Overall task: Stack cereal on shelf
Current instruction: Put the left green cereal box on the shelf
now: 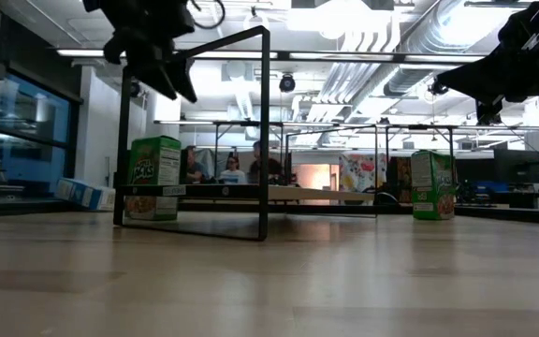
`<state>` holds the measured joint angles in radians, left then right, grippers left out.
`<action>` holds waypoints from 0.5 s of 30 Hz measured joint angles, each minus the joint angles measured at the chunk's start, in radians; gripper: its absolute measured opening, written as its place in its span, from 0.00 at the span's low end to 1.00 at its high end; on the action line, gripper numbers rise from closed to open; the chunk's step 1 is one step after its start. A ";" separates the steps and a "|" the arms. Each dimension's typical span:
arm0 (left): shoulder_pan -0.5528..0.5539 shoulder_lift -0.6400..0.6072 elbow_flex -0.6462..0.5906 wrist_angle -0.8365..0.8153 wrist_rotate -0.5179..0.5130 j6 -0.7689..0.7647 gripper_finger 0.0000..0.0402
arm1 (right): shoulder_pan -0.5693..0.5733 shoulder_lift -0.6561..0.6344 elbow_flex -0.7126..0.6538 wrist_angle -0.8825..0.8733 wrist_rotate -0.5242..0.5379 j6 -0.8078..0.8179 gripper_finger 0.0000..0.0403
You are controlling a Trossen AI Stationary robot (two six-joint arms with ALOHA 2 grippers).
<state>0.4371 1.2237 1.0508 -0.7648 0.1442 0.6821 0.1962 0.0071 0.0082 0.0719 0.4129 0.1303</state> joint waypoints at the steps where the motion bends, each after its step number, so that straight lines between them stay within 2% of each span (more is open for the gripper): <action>1: 0.003 0.009 0.000 0.000 0.000 -0.004 0.78 | 0.000 0.000 0.000 0.000 0.000 0.000 0.00; 6: 0.003 0.039 0.000 0.005 -0.004 -0.102 0.78 | 0.000 0.000 0.000 0.000 0.000 0.000 0.00; 15: -0.032 0.014 -0.001 0.007 -0.004 -0.248 0.78 | 0.000 0.000 0.000 0.000 0.000 0.000 0.00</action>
<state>0.4053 1.2379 1.0501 -0.7577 0.1402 0.4343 0.1962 0.0071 0.0079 0.0719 0.4129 0.1303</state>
